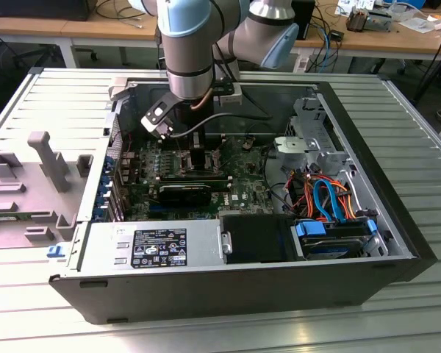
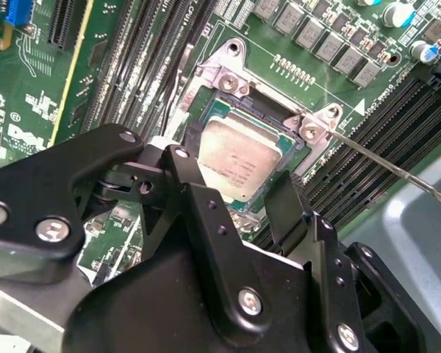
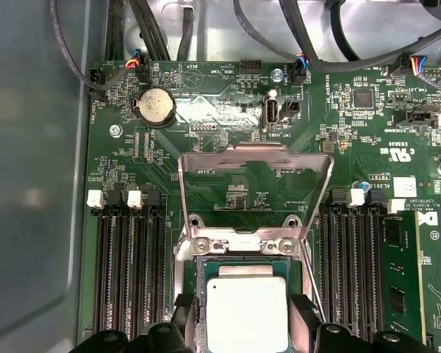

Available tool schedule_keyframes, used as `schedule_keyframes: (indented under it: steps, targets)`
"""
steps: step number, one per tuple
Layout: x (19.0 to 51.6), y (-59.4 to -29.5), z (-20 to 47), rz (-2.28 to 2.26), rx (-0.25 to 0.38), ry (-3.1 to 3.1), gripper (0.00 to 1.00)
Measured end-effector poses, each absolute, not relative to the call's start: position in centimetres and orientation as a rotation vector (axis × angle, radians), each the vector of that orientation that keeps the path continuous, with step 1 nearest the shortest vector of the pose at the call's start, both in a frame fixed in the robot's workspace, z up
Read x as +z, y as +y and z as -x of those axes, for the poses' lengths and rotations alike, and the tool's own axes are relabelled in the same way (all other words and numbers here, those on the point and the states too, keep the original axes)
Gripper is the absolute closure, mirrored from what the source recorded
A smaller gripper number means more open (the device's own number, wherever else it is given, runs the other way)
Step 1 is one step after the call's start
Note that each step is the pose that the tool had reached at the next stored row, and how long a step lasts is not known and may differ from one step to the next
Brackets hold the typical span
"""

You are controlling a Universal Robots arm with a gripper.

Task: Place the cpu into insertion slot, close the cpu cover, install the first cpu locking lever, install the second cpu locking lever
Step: 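Place the cpu into insertion slot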

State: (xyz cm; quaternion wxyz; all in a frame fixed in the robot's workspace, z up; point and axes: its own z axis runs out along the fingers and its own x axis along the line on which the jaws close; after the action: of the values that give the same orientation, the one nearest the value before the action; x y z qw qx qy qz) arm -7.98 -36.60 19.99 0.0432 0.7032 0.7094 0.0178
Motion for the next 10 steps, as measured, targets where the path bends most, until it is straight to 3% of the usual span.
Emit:
schedule_keyframes:
  steps: [10]
  targets:
    - [20.43, -36.55, 7.98, -2.150, 0.055, 2.169, 0.38]
